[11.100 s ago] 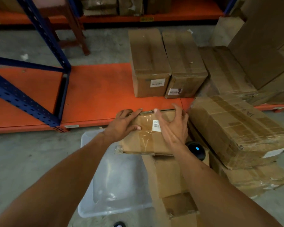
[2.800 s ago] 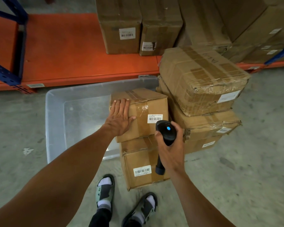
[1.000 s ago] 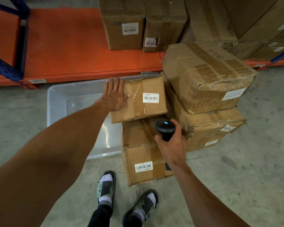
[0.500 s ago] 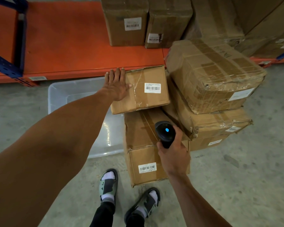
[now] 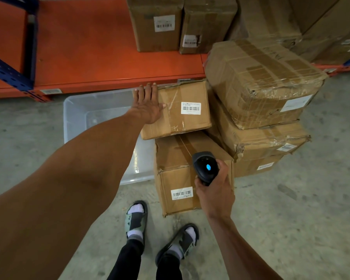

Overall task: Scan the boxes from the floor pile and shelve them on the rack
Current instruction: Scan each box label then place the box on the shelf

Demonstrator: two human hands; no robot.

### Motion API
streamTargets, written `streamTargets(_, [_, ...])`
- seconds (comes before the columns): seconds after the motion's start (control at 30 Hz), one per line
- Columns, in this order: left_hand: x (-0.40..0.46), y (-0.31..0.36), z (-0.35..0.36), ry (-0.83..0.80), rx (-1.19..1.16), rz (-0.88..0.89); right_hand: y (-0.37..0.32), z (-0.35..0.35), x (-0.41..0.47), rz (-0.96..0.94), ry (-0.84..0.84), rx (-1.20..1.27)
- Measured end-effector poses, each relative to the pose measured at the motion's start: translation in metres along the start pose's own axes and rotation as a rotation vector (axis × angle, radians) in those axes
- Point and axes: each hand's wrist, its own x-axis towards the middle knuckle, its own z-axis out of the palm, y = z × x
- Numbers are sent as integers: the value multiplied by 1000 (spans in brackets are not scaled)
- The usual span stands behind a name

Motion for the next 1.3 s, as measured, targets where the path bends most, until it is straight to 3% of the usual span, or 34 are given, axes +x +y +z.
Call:
streamTargets(0.53, [-19,4,10,26,28,20,1,-9,3,-24,71,37])
streamTargets(0.7, [-19,0,9,50,21,25,-37,-28,50,-146,122,62])
streamTargets(1.07, [12,-28,12,196,-111,137,-109,19,212,-130,-200,-2])
streamTargets(1.3, [27,-38,25,415,-228,195,-150,59,255,-4,-144,111])
